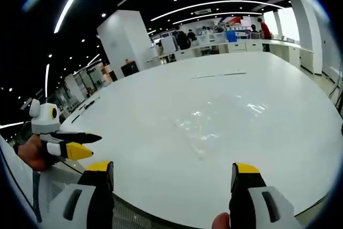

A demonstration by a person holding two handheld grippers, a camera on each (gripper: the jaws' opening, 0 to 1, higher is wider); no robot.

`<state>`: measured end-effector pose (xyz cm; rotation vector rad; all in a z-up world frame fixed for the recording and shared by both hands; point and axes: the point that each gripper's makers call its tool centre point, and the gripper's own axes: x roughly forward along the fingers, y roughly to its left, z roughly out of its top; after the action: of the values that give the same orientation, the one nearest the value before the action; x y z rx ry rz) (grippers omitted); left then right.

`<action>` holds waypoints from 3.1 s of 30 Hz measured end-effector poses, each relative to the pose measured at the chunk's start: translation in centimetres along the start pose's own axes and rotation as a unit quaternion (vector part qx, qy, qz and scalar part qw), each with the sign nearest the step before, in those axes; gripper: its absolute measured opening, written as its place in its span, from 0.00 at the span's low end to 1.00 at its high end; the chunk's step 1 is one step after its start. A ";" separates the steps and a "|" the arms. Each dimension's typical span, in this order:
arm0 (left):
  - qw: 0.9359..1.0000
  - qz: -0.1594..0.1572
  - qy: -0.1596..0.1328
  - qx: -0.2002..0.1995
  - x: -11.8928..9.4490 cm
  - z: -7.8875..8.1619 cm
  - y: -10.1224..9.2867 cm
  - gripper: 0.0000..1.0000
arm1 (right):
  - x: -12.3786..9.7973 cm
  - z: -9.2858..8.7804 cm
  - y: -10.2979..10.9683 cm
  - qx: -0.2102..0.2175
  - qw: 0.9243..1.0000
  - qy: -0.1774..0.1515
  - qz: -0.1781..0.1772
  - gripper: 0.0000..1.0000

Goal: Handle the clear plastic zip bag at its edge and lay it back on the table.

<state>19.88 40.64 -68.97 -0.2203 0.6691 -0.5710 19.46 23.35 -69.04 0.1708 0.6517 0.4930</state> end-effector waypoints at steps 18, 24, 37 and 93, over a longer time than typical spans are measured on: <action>1.000 -0.004 0.006 0.005 0.0 -0.2 -0.1 0.81 | 0.2 -0.3 0.5 -0.005 1.000 0.010 0.008 0.90; 1.000 -0.010 0.006 0.008 0.1 -0.2 -0.7 0.79 | 0.2 -0.3 0.5 -0.005 1.000 0.013 0.007 0.90; 1.000 -0.013 0.011 0.004 0.3 -0.5 -0.4 0.79 | 0.2 -0.5 0.3 -0.003 1.000 0.013 0.005 0.90; 1.000 -0.019 0.017 0.000 0.3 -0.7 -0.7 0.79 | 0.7 -1.3 0.9 -0.016 0.999 0.039 0.021 0.83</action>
<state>19.34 39.91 -69.40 -0.2242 0.6992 -0.6131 18.79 24.47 -70.15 0.1353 0.7164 0.5517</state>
